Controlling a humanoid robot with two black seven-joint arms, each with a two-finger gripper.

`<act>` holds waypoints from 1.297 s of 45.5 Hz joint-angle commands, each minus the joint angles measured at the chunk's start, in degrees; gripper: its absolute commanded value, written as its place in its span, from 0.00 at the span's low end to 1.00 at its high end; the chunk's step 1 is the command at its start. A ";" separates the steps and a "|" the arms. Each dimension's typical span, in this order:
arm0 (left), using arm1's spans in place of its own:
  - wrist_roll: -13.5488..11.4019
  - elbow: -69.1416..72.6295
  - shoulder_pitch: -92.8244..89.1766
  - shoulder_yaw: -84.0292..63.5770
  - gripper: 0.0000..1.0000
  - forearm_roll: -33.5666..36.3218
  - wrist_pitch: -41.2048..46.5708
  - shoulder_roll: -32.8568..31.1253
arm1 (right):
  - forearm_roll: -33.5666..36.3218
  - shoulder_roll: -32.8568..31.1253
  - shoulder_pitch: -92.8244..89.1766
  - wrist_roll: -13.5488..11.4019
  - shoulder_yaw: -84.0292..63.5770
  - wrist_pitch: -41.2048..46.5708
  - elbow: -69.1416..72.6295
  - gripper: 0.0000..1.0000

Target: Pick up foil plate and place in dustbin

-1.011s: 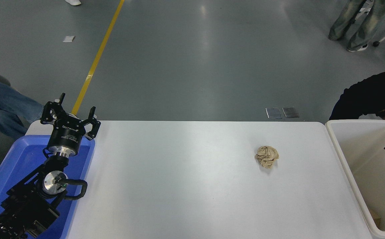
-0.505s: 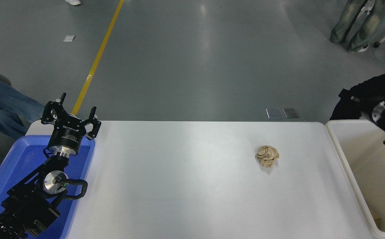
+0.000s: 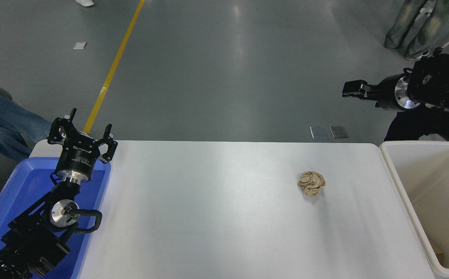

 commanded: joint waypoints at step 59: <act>-0.15 0.03 0.08 -0.16 0.98 -0.01 0.09 0.01 | -3.89 1.45 30.73 -0.10 1.76 22.61 24.13 1.00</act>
